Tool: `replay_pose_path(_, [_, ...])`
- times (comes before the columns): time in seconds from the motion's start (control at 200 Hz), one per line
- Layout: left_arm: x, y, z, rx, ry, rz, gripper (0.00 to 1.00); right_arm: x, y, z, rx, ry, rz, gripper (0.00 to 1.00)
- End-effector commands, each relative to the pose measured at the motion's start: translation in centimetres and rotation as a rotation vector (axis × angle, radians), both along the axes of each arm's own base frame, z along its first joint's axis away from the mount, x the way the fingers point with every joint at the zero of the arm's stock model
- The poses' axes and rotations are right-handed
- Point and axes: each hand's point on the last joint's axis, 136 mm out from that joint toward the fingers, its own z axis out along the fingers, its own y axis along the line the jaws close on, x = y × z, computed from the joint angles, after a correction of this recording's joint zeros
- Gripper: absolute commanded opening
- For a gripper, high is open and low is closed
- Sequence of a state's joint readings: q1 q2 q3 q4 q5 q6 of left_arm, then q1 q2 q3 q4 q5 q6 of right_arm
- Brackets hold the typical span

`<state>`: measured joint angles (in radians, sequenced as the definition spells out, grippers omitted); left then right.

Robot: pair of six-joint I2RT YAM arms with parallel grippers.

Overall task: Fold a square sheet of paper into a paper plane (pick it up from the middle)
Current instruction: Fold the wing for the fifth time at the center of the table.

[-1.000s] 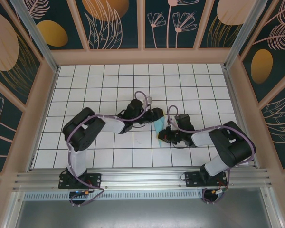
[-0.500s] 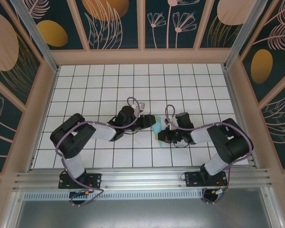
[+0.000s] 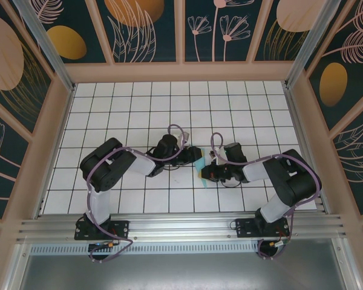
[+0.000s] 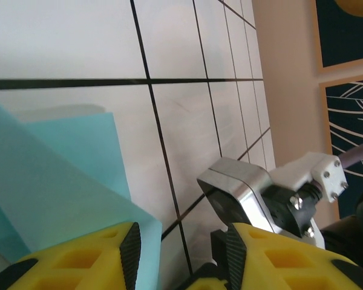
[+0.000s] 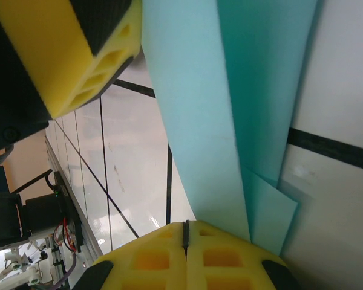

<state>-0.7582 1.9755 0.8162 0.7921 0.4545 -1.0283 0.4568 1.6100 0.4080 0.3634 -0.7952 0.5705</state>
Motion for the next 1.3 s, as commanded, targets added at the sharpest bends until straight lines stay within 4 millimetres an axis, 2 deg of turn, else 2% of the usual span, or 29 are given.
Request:
replay_pose_path(0.0, [1.3,0.2,-1.5,0.063,-0.019,0.029,0.45,-4.9,-2.7,-5.2,-0.18,0.217,0.003,0.0])
replay_pose_path(0.175, [1.8,0.8,-3.4,0.11,-0.004,0.044,0.45,-5.4,-2.9,-5.5,-0.192,0.245,0.004,0.0])
replay_pose_path(0.31, [2.1,1.4,-4.1,0.122,0.002,0.06,0.45,-5.5,-3.0,-5.5,-0.199,0.246,0.01,0.0])
replay_pose_path(0.631, [4.5,2.5,-3.1,0.135,-0.025,0.077,0.45,-6.2,-3.4,-5.6,-0.211,0.257,0.022,0.0])
replay_pose_path(0.946, [6.7,4.3,-4.3,0.188,-0.016,0.122,0.45,-6.2,-3.3,-5.5,-0.204,0.256,0.026,0.0])
replay_pose_path(1.056, [7.0,4.6,-3.8,0.214,-0.032,0.118,0.46,-6.1,-3.3,-5.5,-0.206,0.255,0.024,0.0])
replay_pose_path(1.071, [7.8,4.2,-2.8,0.201,-0.056,0.122,0.46,-6.1,-3.3,-5.5,-0.207,0.256,0.024,0.0])
replay_pose_path(1.291, [10.5,4.5,0.9,0.23,-0.132,0.142,0.47,-6.2,-3.2,-5.6,-0.206,0.259,0.028,0.0])
